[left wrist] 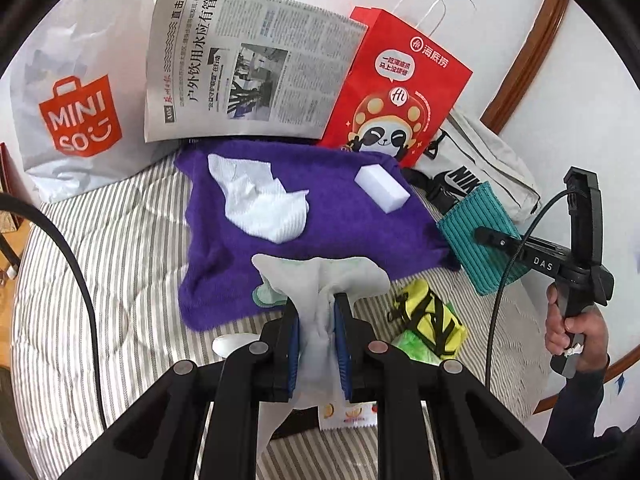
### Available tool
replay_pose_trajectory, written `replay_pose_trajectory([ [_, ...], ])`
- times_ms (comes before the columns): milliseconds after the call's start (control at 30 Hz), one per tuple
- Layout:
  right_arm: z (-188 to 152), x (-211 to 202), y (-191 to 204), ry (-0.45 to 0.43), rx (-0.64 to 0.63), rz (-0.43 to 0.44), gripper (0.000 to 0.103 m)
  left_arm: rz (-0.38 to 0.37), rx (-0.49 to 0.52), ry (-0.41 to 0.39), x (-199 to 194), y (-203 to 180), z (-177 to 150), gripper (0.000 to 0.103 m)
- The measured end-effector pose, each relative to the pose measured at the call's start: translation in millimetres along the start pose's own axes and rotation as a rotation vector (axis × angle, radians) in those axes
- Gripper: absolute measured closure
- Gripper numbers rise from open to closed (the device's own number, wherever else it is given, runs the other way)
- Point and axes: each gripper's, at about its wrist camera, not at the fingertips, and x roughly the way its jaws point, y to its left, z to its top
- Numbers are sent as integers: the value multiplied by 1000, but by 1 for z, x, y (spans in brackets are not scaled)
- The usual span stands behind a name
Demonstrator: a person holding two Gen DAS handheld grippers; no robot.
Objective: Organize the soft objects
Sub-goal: 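Place the teal scrubber beside the sponge with the right gripper while the left lays the glove on the towel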
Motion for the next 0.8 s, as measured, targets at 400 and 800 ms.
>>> replay_pose_trajectory([
  [400, 55, 60, 8, 41, -39, 80, 84, 8, -29, 8, 24, 18, 35, 87],
  [800, 71, 98, 0, 53, 6, 168, 84, 12, -49, 28, 56, 37, 57, 87],
])
